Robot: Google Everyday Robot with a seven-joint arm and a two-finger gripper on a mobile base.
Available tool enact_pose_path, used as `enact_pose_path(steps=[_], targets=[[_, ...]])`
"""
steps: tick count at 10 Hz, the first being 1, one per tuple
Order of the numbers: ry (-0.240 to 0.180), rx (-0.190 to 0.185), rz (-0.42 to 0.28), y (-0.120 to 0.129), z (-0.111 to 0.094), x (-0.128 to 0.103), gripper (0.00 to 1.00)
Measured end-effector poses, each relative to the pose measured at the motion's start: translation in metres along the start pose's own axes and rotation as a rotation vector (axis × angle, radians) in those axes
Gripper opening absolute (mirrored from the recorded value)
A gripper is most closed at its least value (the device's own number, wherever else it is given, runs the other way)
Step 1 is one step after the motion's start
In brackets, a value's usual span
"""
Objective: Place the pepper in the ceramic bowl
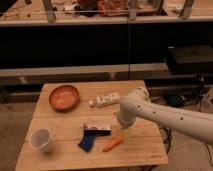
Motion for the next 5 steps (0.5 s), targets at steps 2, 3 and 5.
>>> enact_pose_path(steps=[2, 3, 5], targets=[[-0.001, -0.002, -0.018, -0.0001, 0.0041, -0.0027, 0.80], [-0.004, -0.004, -0.030, -0.0001, 0.0064, -0.0045, 0.80], [-0.007, -0.007, -0.049, 0.0002, 0.0100, -0.0074, 0.80]])
